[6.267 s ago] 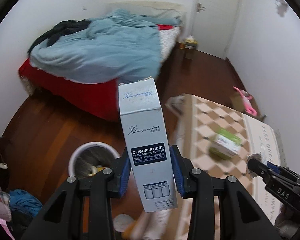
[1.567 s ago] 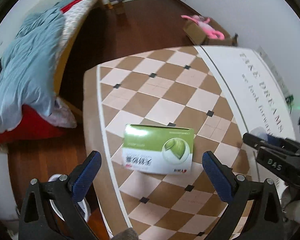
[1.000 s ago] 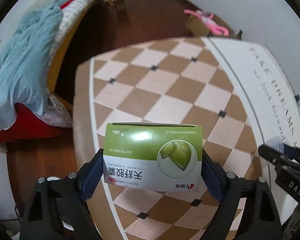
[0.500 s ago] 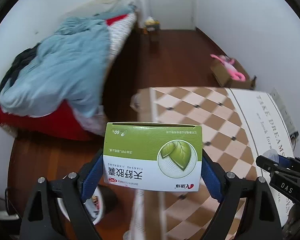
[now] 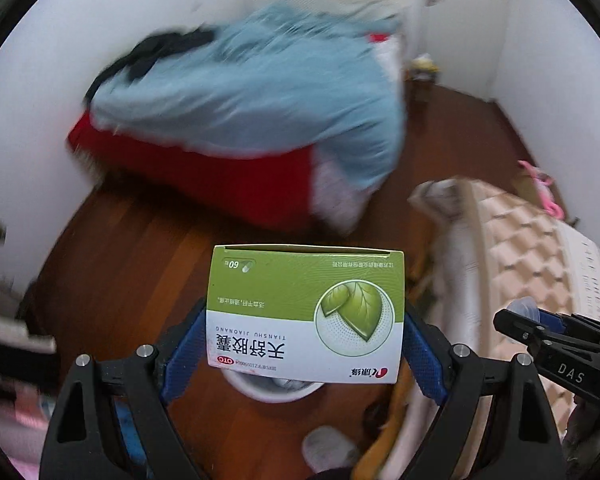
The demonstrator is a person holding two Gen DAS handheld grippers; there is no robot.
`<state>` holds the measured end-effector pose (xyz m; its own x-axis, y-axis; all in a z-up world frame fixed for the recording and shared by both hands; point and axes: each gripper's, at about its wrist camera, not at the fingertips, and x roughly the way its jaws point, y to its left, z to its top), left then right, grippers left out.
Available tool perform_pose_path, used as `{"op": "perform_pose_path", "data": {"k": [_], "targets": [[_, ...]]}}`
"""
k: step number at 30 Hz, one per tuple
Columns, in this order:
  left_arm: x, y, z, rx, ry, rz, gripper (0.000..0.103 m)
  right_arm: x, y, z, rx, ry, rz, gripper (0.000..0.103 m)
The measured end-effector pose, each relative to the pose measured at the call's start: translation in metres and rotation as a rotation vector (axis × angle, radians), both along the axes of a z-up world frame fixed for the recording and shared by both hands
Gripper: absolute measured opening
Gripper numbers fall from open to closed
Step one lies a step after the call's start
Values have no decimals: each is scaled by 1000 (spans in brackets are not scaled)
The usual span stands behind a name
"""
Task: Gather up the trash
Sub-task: 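Carry the medicine box and lid over the wastebasket and open both tools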
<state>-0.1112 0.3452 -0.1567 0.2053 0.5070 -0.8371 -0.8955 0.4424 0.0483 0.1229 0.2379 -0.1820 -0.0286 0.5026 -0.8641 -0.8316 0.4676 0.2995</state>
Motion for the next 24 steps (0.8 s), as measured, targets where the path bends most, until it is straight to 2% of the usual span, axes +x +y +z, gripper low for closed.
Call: {"op": "perform_pose_path", "data": {"k": [2,5,7,12,14,20,24], "targets": [[-26,21,-28,-81,-2,50,88,-31,21,-11,-12,10,51,44],[-48,57,-77,-229,-29,96,88,-73,55,-44,-65,30,120,44],[-52,80,-111,-311,-50,119,89,-96,77,-70,-117,27,155,44],[-47,132,-173,-468,-76,166,91,-129,116,-129,-229,39,203,44],[-46,146,-188,-505,-92,187,100,-136,127,-146,-259,43,219,44],[-80,148,-184,-458,-97,262,102,-143,158,-182,-304,45,266,44],[-104,127,-172,-336,-4,330,102,-151,177,-196,-304,80,286,46]]}}
